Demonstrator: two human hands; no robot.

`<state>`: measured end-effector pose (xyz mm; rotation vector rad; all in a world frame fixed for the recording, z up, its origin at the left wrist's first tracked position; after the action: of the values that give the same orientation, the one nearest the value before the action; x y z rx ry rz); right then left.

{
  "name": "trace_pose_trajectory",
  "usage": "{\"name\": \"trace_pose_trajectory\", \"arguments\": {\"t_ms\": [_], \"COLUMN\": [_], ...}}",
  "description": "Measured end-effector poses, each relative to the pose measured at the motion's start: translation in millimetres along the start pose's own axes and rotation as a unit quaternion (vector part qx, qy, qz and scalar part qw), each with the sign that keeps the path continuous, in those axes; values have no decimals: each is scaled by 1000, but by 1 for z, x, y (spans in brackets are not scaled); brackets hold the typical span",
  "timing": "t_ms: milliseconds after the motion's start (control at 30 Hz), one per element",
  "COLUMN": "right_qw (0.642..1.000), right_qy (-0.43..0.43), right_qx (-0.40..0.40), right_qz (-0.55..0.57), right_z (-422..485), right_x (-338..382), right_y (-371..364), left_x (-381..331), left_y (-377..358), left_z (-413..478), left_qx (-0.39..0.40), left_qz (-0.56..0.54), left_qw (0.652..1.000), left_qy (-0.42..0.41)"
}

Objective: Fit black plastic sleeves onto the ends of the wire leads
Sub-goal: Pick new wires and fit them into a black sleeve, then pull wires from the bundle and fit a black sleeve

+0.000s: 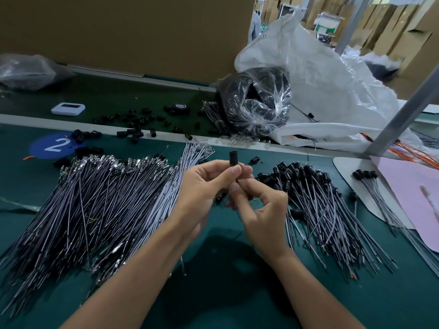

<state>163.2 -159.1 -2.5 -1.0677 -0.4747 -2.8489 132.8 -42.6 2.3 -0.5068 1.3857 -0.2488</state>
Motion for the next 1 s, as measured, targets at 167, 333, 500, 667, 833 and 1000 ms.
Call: {"name": "trace_pose_trajectory", "arguments": {"t_ms": [167, 333, 500, 667, 833, 1000], "right_qw": [999, 994, 963, 911, 883, 882], "right_qy": [-18, -101, -176, -190, -202, -246], "right_qx": [48, -38, 61, 178, 189, 170], "right_qz": [8, -18, -196, -319, -379, -364], "right_z": [1, 27, 105, 152, 161, 165], "right_x": [3, -10, -75, -122, -144, -152], "right_y": [-2, 11, 1, -32, -53, -51], "left_x": [4, 7, 19, 24, 27, 25], "left_y": [9, 20, 21, 22, 22, 22], "left_z": [4, 7, 6, 5, 10, 11], "left_qx": [3, -59, -47, -40, -38, -26], "left_qz": [-66, -69, 38, 82, 53, 59], "left_qw": [996, 987, 981, 978, 982, 986], "left_qy": [58, 135, 187, 186, 175, 157]}}
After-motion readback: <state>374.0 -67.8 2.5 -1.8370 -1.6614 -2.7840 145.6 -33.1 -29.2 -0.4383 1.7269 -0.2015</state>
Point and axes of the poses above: each hand's wrist, its own z-axis towards the middle knuckle, its own y-axis out of the back of the hand, x = y × z, the point moved 4 cm from there along z, towards the middle knuckle, and after that the axes turned 6 degrees about y, right-handed, at the moved point
